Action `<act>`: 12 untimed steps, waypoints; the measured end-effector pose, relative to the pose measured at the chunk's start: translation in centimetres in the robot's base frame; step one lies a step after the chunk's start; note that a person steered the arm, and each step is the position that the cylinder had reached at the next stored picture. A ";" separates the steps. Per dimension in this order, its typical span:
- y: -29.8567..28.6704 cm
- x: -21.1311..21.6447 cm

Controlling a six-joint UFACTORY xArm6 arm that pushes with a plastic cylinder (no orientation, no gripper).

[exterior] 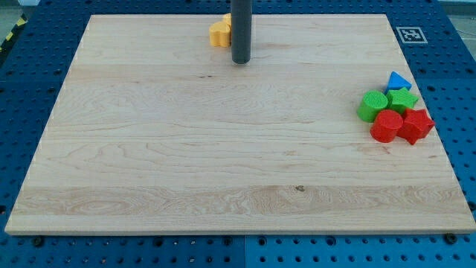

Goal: Move the arm to the left of the yellow hexagon

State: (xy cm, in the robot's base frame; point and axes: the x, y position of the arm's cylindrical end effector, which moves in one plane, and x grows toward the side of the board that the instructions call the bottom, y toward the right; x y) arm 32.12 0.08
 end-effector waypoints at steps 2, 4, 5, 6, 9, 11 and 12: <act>-0.1 1.5; -3.0 1.5; -5.0 1.5; -5.6 1.5; -11.4 -1.5; -12.8 -9.8; -12.1 -12.8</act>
